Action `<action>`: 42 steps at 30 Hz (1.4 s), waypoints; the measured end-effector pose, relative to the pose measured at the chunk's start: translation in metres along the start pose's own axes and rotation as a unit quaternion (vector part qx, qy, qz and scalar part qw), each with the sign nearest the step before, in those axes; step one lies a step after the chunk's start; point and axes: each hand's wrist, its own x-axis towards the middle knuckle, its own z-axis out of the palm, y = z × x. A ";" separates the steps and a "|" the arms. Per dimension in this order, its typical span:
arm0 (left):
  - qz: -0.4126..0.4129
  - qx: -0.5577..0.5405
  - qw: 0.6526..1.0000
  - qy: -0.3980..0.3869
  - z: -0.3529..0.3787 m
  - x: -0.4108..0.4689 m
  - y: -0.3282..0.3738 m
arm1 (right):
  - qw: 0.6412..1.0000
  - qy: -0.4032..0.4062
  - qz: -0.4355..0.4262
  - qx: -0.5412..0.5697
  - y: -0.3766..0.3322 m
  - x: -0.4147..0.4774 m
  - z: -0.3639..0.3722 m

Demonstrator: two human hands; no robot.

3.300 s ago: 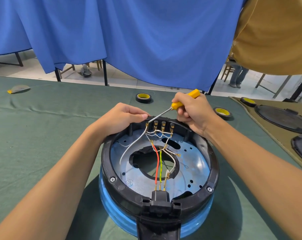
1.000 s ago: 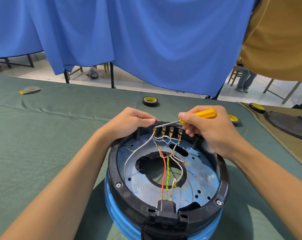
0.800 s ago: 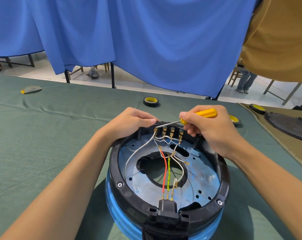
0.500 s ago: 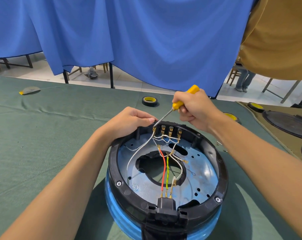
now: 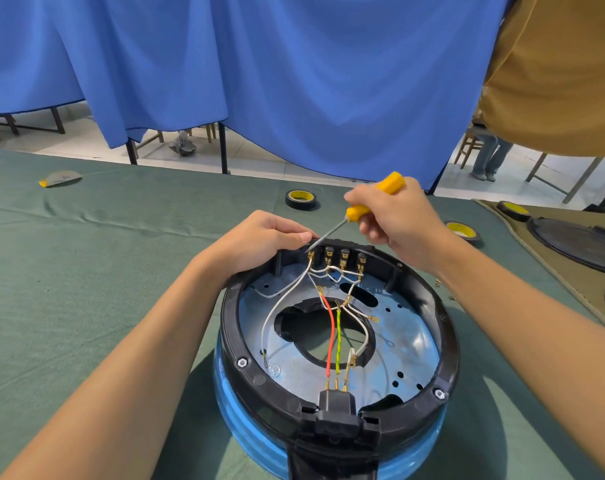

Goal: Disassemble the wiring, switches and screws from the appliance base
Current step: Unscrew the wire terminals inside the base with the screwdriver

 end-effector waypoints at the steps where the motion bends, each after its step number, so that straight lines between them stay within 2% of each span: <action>1: 0.001 0.002 1.000 -0.001 0.000 0.000 0.000 | 0.999 -0.018 -0.022 -0.020 0.001 -0.007 -0.003; 3: 0.000 0.005 1.000 -0.001 -0.001 0.000 0.000 | 0.997 -0.046 -0.050 -0.032 0.004 -0.019 -0.006; 5: -0.002 0.009 1.000 0.001 0.000 0.000 0.000 | 0.997 -0.037 -0.064 -0.029 0.007 -0.023 -0.005; 9: -0.003 0.007 1.000 0.000 0.000 0.000 -0.001 | 0.999 0.016 -0.025 0.027 0.010 -0.021 -0.005; 14: 0.000 0.005 1.000 0.000 0.000 0.001 -0.001 | 1.000 -0.001 -0.003 0.030 0.008 -0.020 -0.006; 24: -0.004 0.009 1.000 0.003 -0.001 0.001 0.000 | 0.978 -0.029 0.184 0.091 -0.002 0.029 0.011; 26: -0.004 0.015 1.000 0.001 -0.001 0.001 0.001 | 0.974 -0.028 0.200 0.100 0.000 0.029 0.013; 30: -0.003 0.006 1.000 -0.001 0.000 -0.001 0.001 | 0.987 -0.012 0.104 0.123 0.003 0.017 0.008; 35: -0.005 0.010 1.000 0.003 -0.001 -0.001 0.002 | 0.999 0.009 -0.015 0.042 0.005 -0.010 -0.003; 37: -0.006 0.011 1.000 0.008 -0.001 -0.002 0.002 | 0.999 0.022 -0.018 0.046 0.007 -0.014 -0.004; 42: -0.002 0.014 1.000 0.008 0.001 -0.003 0.004 | 0.992 0.019 0.057 0.112 0.005 -0.004 -0.002</action>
